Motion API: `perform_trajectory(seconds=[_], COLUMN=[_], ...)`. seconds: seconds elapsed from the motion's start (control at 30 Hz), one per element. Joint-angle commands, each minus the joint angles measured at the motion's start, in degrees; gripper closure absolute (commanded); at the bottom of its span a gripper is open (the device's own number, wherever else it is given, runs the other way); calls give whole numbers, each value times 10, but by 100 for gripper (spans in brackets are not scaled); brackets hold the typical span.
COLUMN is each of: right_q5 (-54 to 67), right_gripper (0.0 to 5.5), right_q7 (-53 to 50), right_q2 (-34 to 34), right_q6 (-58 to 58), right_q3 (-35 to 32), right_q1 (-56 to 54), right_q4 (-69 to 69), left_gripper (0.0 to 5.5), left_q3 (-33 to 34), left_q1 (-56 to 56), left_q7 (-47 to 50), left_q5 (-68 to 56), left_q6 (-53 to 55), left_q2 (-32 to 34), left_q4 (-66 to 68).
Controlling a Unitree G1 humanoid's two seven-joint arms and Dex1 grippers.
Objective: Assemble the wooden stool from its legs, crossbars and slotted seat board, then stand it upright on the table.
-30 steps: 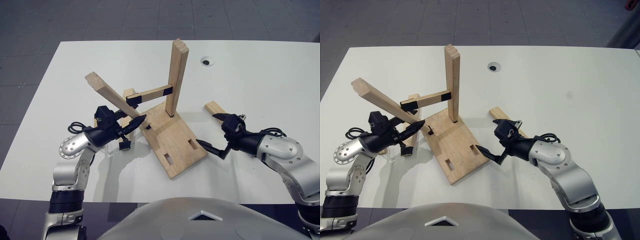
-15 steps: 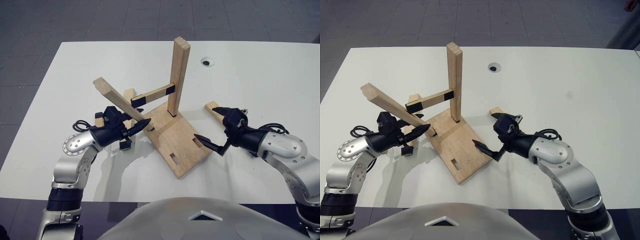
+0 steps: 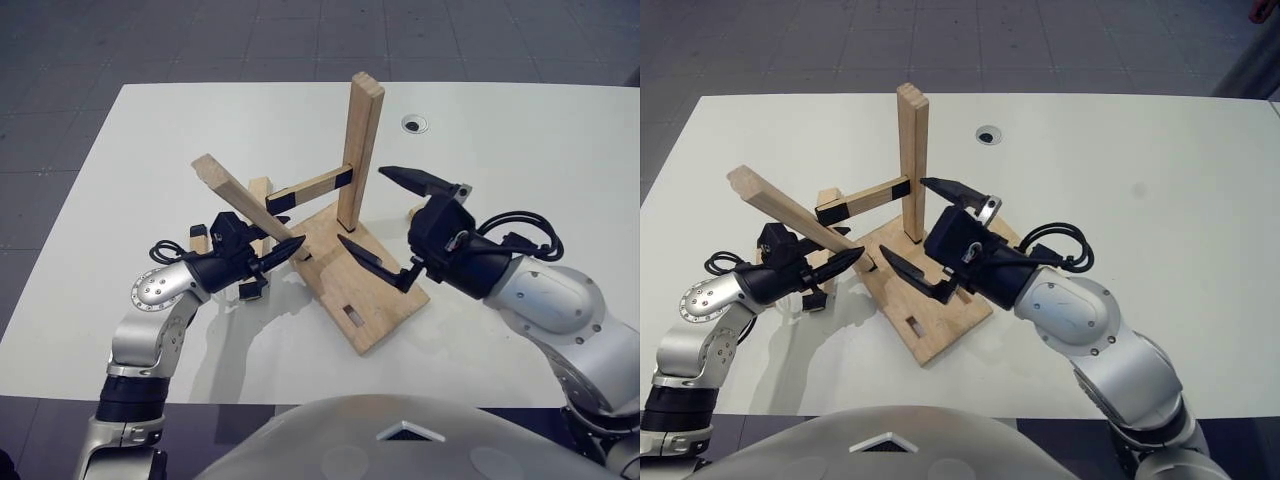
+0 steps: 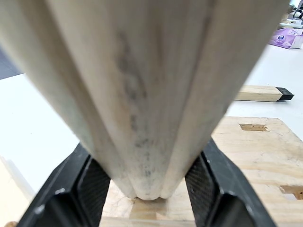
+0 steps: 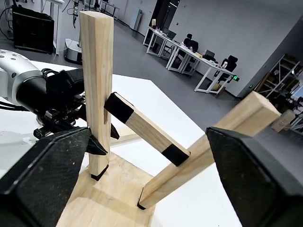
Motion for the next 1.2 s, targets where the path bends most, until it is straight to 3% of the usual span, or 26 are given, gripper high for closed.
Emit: perform_trajectory(seconds=[0.03,0.3,0.47,0.67,0.8,1.0,1.2], right_q5=[-54,-206,-289,-373,-400,-438,-454], right_gripper=[176,327,334,334,334,334,334], right_q7=[-3,22,34,16,35,87,110], right_q2=[1,23,71,148,167,138,141], right_q6=[-10,-81,-138,-202,-235,-273,-278], right_q3=[51,150,185,175,209,287,268], right_q1=[-46,-186,-262,-347,-316,-193,-147], right_q4=[15,180,297,400,438,439,419], left_gripper=[344,344,344,344,344,344,344], left_q3=[-25,-28,-30,-31,-32,-33,-34], left_q1=[19,25,25,25,24,24,20], left_q7=[8,10,11,11,11,13,13], left_q5=[27,27,27,27,27,26,26], left_q6=[30,27,28,30,30,33,31], left_q2=[0,1,1,2,2,3,6], left_q4=[18,11,8,6,4,1,5])
